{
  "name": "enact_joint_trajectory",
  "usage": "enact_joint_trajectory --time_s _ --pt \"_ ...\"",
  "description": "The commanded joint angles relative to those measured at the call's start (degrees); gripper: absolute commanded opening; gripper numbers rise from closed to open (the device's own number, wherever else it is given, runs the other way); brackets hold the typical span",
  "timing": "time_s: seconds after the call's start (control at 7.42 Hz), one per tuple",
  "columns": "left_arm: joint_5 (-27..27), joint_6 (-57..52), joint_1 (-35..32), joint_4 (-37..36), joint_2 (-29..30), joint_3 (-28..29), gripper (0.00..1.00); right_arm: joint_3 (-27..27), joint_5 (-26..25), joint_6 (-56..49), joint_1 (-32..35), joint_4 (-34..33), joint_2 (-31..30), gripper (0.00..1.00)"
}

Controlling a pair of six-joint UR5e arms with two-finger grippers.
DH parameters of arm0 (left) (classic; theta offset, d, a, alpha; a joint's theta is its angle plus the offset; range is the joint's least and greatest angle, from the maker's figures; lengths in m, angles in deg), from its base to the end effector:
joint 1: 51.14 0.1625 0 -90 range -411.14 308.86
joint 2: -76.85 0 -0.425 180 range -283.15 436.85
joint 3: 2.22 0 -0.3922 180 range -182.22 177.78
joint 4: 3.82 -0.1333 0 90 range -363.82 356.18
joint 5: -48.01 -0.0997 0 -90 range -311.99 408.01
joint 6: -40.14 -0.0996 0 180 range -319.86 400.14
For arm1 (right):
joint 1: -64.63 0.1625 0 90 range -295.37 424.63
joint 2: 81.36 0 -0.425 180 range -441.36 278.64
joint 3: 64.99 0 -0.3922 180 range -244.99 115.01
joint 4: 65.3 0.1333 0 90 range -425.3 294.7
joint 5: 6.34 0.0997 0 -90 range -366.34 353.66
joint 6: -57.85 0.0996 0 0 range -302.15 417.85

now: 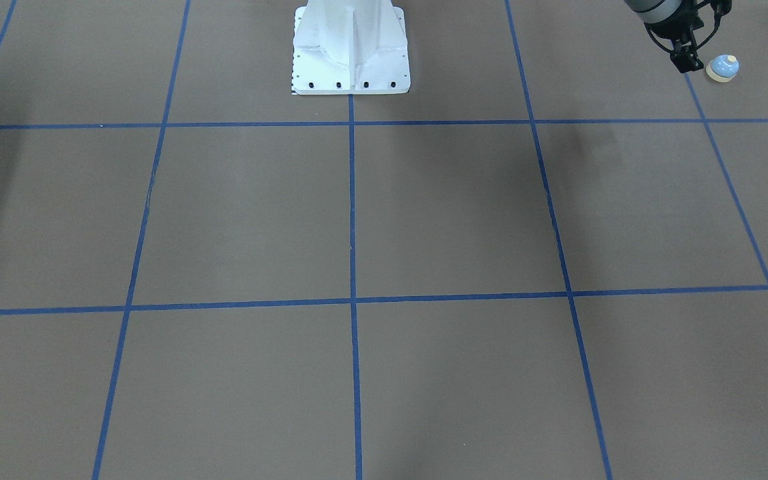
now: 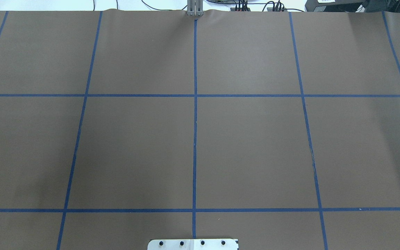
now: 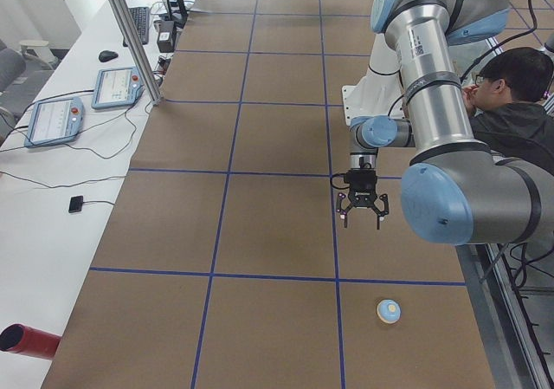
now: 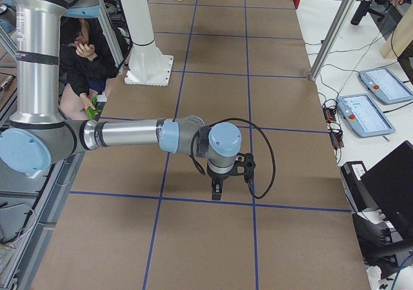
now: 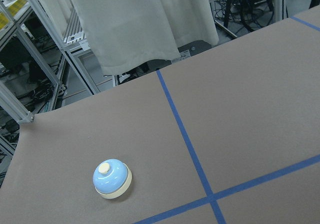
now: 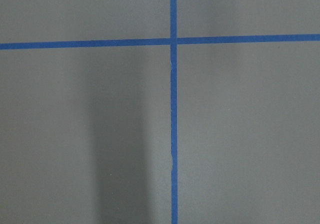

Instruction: Place and press bell with both arms

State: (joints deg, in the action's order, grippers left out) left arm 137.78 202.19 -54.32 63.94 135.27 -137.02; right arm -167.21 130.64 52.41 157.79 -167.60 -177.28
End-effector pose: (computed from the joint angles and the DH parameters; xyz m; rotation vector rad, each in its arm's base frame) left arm 0.2343 -0.1469 0.5489 0.0993 -0.1372 -1.3098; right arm 0.0845 -0.4340 0.6202 -0.0371 -0.8242 0.0054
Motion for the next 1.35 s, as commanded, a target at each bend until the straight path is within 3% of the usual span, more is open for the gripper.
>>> enact_joint_trajectory --time_s 0.0,0.54,0.81,1.21 --pt "0.4 14.7 10.8 4.3 -0.9 4.7 1.00 0.0 -0.5 0.0 0.0 0.0 0.0 1.00" --pt "0.5 26.1 20.1 14.6 -3.8 14.1 1.00 -0.3 -0.6 0.0 0.0 0.1 0.1 1.00" --pt "0.5 28.0 21.9 19.3 -7.2 16.8 1.00 -0.3 -0.6 0.0 0.0 0.9 0.1 1.00" --pt "0.5 31.2 23.6 23.7 -7.1 21.9 1.00 -0.8 -0.7 0.1 0.0 0.9 -0.1 1.00"
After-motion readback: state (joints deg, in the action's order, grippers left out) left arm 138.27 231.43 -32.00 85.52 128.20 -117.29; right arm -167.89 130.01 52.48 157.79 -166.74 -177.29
